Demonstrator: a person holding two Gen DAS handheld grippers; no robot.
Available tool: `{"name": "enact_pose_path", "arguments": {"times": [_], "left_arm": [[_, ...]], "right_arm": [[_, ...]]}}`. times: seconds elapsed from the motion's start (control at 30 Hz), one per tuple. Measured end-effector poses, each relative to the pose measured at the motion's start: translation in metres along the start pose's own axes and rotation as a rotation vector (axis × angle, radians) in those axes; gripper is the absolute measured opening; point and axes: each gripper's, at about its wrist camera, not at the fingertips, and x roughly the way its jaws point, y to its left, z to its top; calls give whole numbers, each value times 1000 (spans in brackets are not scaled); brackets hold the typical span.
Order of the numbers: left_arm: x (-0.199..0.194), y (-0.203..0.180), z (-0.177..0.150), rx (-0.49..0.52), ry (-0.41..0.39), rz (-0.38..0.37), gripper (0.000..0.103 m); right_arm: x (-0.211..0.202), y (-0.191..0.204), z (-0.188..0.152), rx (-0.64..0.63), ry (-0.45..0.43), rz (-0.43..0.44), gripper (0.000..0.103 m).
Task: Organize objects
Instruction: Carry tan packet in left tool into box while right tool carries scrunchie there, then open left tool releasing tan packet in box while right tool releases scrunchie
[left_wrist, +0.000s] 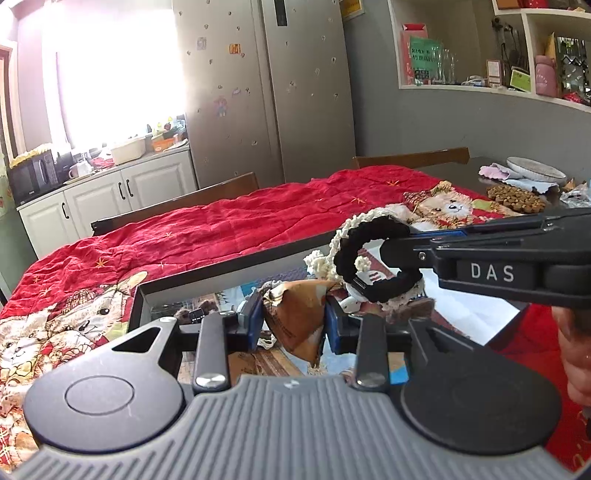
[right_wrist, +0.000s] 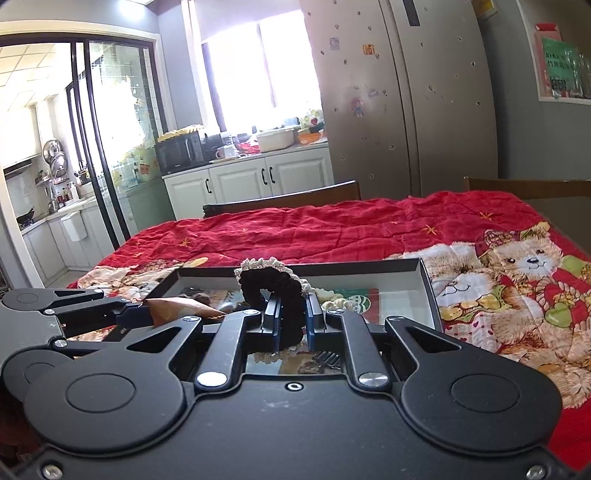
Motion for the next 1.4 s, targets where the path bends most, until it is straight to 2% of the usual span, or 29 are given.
{"name": "enact_pose_path", "arguments": {"times": [0.63,1.4], "left_arm": [[30,-3,-15,20,53,26,39],[39,-8,-23,63,76,53,41]], "right_arm": [[35,-10,-17,29,64,-22,13],[42,-10,-20,18,76,-35,15]]}}
